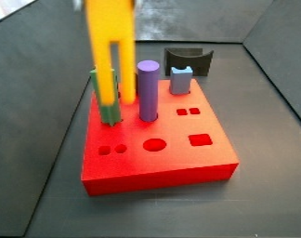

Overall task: Pick up the square-circle object. Move up. Rotate the square-circle object. Move to above the board. Insert the square-circle object.
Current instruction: Insert the square-circle object.

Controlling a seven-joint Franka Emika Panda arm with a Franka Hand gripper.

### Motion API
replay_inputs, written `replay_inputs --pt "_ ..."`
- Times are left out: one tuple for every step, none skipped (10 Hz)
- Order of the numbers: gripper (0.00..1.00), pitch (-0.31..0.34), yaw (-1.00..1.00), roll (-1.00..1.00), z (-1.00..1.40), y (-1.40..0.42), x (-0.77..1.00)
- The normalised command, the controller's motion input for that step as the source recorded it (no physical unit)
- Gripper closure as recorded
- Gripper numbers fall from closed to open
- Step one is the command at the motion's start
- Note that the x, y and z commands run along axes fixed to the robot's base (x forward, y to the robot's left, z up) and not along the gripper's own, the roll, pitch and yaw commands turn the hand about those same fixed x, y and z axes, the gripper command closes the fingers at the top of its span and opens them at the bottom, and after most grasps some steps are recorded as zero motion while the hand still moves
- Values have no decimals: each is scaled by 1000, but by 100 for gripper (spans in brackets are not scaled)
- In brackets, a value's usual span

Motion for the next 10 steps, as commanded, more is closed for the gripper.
replay_inputs --pt "100 -91 0 0 -811 -183 0" --pt "100 -21 -77 0 -720 -94 89" --pt "100 0 -111 54 -740 0 146" --pt "100 0 -77 19 -763 0 26" --pt "100 0 -9 47 -611 0 0" --pt "100 -4 0 133 -471 0 -40" --pt "100 -26 0 143 -457 0 -143" --pt "100 -30 0 113 -463 23 -109" --pt "100 0 0 70 -409 0 0" --pt "100 0 0 63 -314 0 0"
